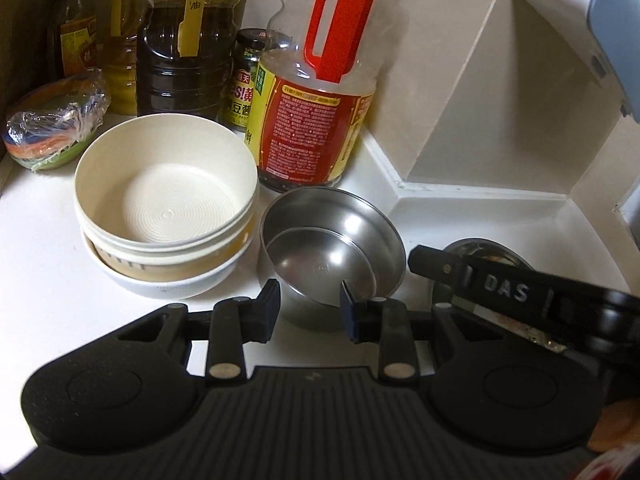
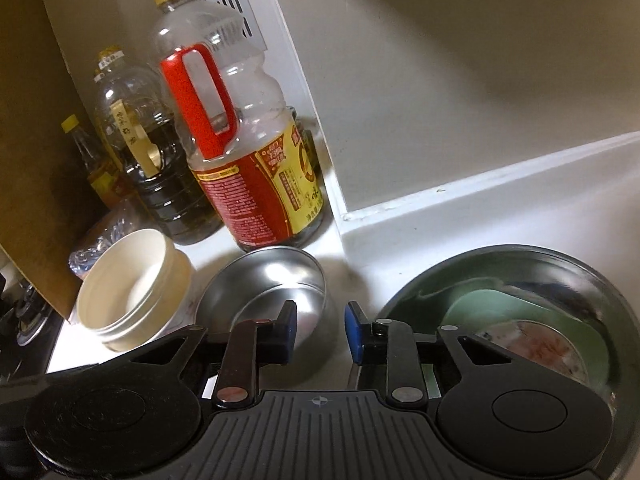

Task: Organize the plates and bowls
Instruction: 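Move both grippers toward the small steel bowl, then close the left gripper on the steel bowl rim while the right gripper grips it too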

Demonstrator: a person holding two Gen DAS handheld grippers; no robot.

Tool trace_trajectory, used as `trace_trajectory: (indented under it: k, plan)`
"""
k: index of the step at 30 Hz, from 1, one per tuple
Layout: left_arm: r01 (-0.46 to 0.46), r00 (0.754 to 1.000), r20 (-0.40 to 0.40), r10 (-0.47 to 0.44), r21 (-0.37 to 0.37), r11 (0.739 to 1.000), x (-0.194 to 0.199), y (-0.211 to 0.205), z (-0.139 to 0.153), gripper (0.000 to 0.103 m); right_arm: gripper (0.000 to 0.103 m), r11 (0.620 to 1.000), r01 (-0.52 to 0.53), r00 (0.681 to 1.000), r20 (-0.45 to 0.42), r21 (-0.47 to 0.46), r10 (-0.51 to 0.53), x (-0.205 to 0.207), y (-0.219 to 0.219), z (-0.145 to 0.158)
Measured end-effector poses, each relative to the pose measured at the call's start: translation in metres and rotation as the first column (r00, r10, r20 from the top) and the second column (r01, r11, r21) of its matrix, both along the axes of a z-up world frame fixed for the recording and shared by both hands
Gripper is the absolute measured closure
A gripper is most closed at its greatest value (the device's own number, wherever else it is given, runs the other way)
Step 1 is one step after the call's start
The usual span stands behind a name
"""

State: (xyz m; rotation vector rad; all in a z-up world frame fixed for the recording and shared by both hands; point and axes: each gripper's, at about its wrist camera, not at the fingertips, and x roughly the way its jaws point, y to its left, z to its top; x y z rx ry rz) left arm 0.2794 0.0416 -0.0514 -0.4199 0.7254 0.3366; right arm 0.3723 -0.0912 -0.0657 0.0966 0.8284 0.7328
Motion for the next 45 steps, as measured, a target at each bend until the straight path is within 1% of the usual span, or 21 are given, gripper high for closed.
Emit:
trace_trajectory:
  k: [7, 14, 15, 18, 23, 29, 36, 38, 42, 45]
  plan:
    - [0.008, 1.000, -0.006, -0.008, 0.008, 1.000, 0.005, 0.002, -0.003, 0.075, 0.084, 1.000, -0.006, 1.000, -0.012, -0.022, 0.005, 0.015, 0.014, -0.011]
    - [0.015, 1.000, -0.023, -0.015, 0.000, 1.000, 0.006, 0.005, -0.005, 0.075, 0.097, 0.999, -0.015, 1.000, -0.014, -0.044, 0.014, 0.015, 0.019, -0.014]
    - [0.016, 1.000, -0.023, -0.016, 0.001, 1.000, 0.005, 0.006, -0.005, 0.075, 0.097, 0.999, -0.017, 1.000, -0.013, -0.050, 0.016, 0.014, 0.020, -0.013]
    - [0.023, 0.999, -0.026, -0.023, 0.000, 1.000, 0.004, 0.007, -0.005, 0.075, 0.097, 0.997, -0.024, 1.000, -0.013, -0.074, 0.023, 0.010, 0.021, -0.011]
    - [0.034, 0.999, -0.029, -0.034, 0.004, 0.999, -0.002, 0.009, -0.004, 0.075, 0.097, 0.996, -0.039, 0.998, -0.043, -0.086, 0.035, 0.001, 0.015, -0.008]
    - [0.063, 0.997, -0.045, -0.063, 0.015, 0.998, -0.011, 0.013, -0.002, 0.075, 0.097, 0.995, -0.070, 0.994, -0.091, -0.071, 0.063, -0.013, 0.005, -0.005]
    - [0.116, 0.991, -0.077, -0.113, 0.042, 0.992, -0.017, 0.017, -0.004, 0.075, 0.099, 0.992, -0.120, 0.986, -0.119, -0.046, 0.114, -0.029, -0.005, 0.001]
    - [0.115, 0.990, -0.086, -0.111, 0.047, 0.992, -0.017, 0.019, -0.006, 0.075, 0.099, 0.994, -0.107, 0.988, -0.118, -0.037, 0.102, -0.031, -0.008, 0.003]
    - [0.107, 0.991, -0.079, -0.104, 0.036, 0.994, -0.015, 0.022, -0.007, 0.075, 0.098, 0.999, -0.043, 0.991, -0.124, -0.011, 0.041, -0.025, -0.012, 0.005]
    - [0.101, 0.992, -0.079, -0.097, 0.043, 0.994, -0.012, 0.021, -0.008, 0.075, 0.097, 0.999, -0.041, 0.994, -0.105, -0.008, 0.040, -0.019, -0.008, 0.006]
